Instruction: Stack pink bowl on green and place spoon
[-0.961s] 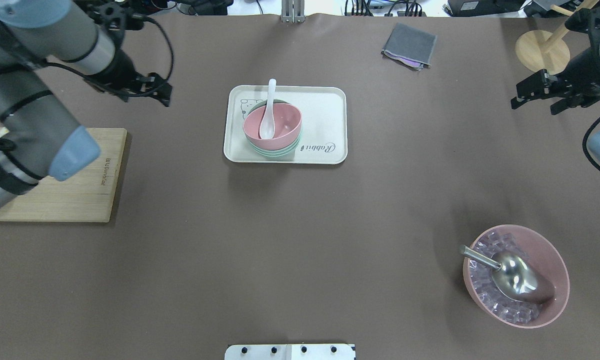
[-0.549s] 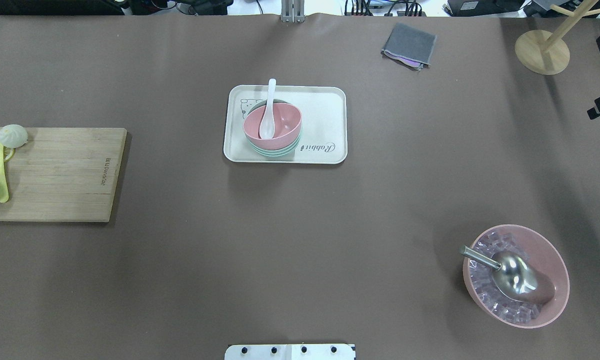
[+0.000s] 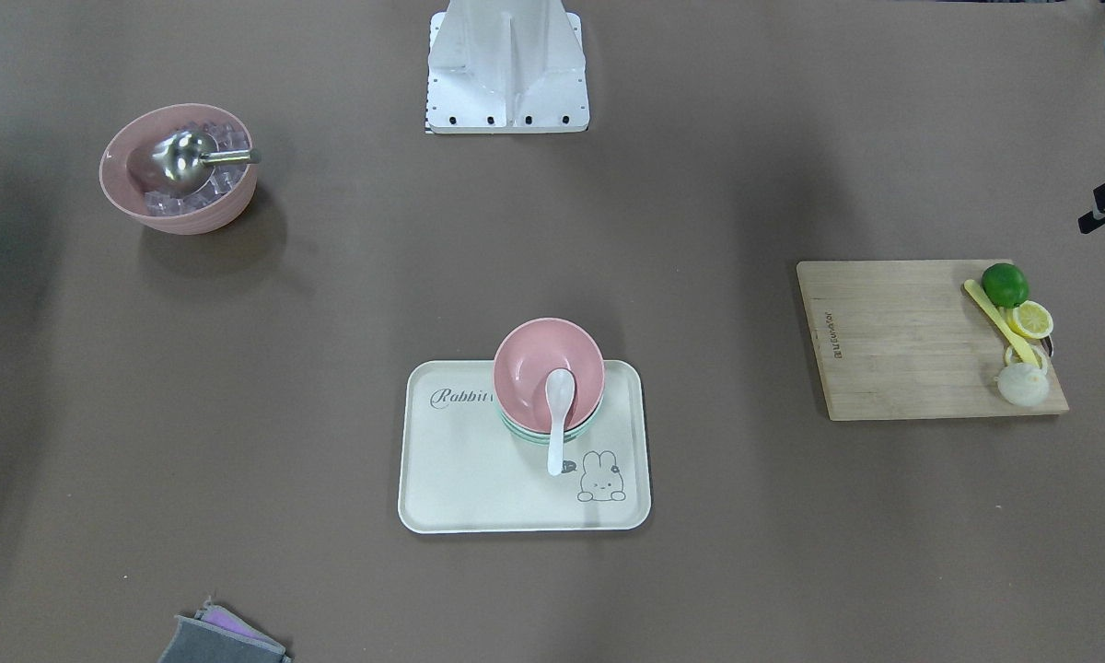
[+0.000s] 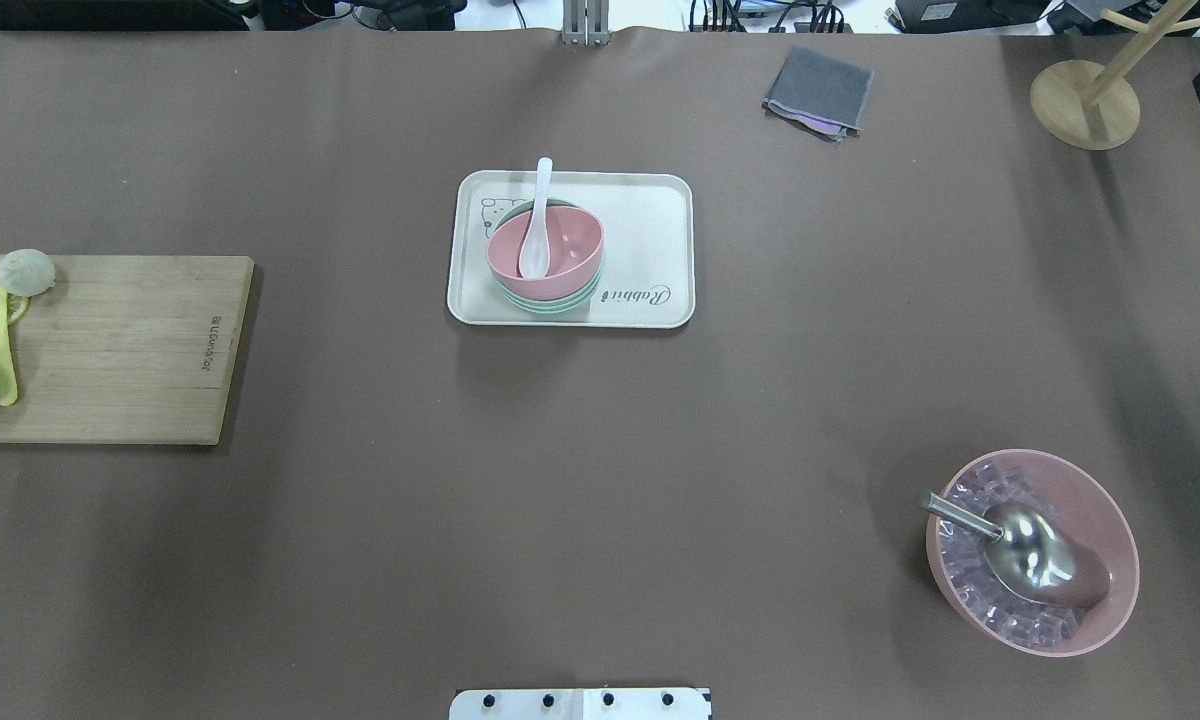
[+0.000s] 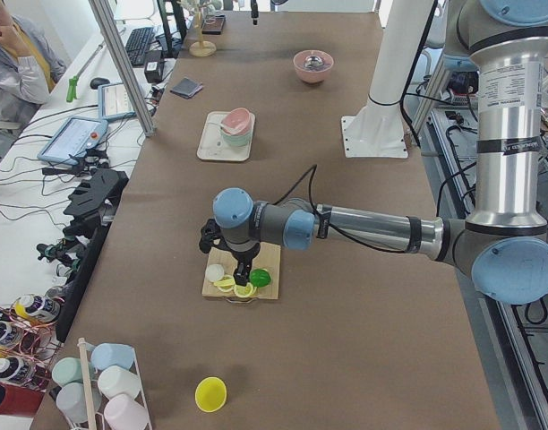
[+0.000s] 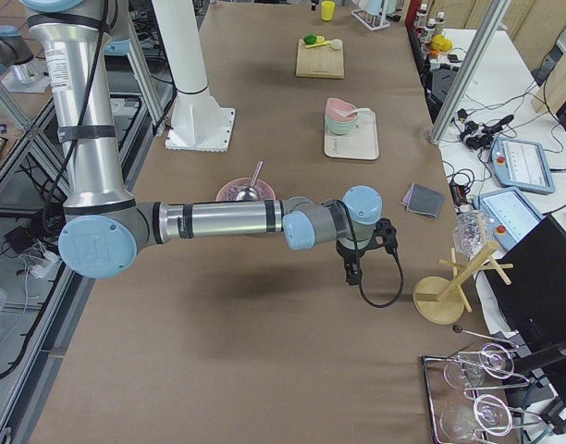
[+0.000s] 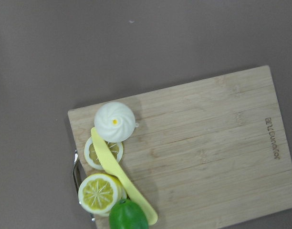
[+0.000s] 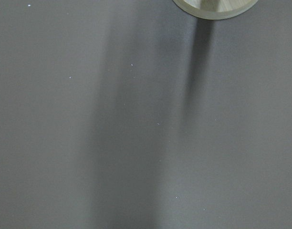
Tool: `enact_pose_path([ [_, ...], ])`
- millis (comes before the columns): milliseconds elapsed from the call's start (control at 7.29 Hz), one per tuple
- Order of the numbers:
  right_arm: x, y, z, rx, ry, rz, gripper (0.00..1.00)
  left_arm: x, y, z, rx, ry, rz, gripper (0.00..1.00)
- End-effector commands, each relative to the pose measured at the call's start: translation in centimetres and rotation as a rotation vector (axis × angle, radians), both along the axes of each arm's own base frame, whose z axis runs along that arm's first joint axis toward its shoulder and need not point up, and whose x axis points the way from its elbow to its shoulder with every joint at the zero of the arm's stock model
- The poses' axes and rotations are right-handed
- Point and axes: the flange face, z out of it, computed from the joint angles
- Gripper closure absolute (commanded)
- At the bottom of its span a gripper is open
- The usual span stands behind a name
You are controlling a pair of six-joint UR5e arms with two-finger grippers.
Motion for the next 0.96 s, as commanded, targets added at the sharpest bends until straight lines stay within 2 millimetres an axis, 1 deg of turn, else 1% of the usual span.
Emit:
enact_pose_path([
  [0, 0.2, 0.7, 0.8, -0.002, 0.004, 0.001, 0.0, -0.2, 1.0, 3.9, 0.035, 0.01, -0.002, 0.02],
  [275, 0.2, 1.1, 1.2, -0.016, 0.002, 0.005, 0.0, -0.1, 0.8, 3.5, 0.04, 0.014, -0.003, 0.02],
  [412, 0.4, 1.6, 1.9, -0.029, 0.011, 0.01, 0.0, -0.1, 0.6, 3.2, 0.045, 0.014, -0.004, 0.02],
  [549, 0.3, 1.6, 1.9, -0.029, 0.013, 0.009, 0.0, -0.1, -0.1, 1.8, 0.027, 0.011, -0.044, 0.02],
  [686, 0.3, 1.8, 1.9, -0.035, 0.011, 0.012, 0.0, -0.2, -0.2, 0.9, 0.015, -0.029, -0.087, 0.02],
  [824, 0.4, 1.9, 2.1, -0.038, 0.013, 0.013, 0.0, -0.5, -0.3, 1.0, 0.025, -0.054, -0.095, 0.02],
])
